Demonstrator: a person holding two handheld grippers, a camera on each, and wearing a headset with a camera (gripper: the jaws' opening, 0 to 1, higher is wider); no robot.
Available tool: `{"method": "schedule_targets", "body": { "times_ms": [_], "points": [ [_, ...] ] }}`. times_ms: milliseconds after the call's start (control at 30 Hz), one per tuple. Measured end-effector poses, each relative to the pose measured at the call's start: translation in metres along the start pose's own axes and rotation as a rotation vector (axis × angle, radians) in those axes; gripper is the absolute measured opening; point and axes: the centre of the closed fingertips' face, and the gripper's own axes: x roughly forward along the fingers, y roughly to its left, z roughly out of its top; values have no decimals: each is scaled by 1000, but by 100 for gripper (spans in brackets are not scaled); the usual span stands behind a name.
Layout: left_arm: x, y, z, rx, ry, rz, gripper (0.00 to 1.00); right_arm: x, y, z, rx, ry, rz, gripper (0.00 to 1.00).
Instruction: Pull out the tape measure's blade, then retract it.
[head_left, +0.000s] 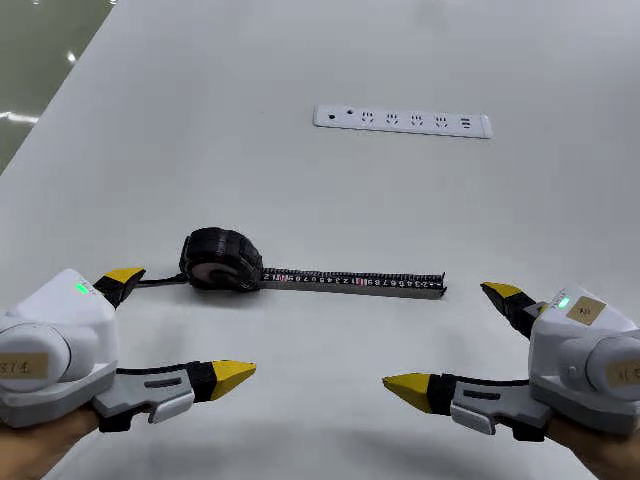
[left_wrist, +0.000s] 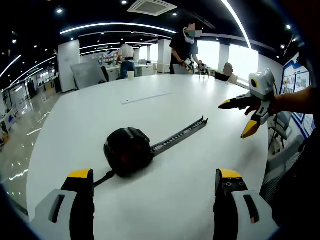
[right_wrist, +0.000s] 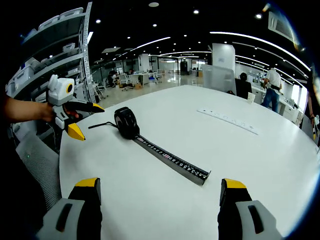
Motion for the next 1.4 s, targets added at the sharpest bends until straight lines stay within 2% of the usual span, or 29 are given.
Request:
{"method": "schedule_targets", "body": {
  "times_ms": [100, 233, 300, 467, 600, 700, 1000, 1400],
  "points": [
    [-1, -3, 3, -11, -11, 19, 99, -1, 5, 0, 19, -10, -10, 99],
    [-1, -7, 3, -17, -4, 33, 99, -2, 6, 1, 57, -13, -31, 99],
    [0, -9, 1, -32, 9, 35, 99, -2, 8, 2, 71, -17, -37, 99],
    [-1, -12, 4, -68, 1, 62, 99, -2, 11, 4, 77, -11, -60, 99],
    [-4, -14, 8, -101, -13, 85, 99, -3, 13, 7, 111, -25, -74, 99],
    [-5, -16, 7, -112, -7, 94, 99, -4, 15, 8, 118, -25, -81, 99],
    [-9, -10, 10, -121, 3, 137, 99, -5, 20, 11, 128, -30, -82, 99],
    [-13, -12, 7, -138, 19, 159, 97, -6, 24, 14, 124, -26, -81, 99]
  ]
}}
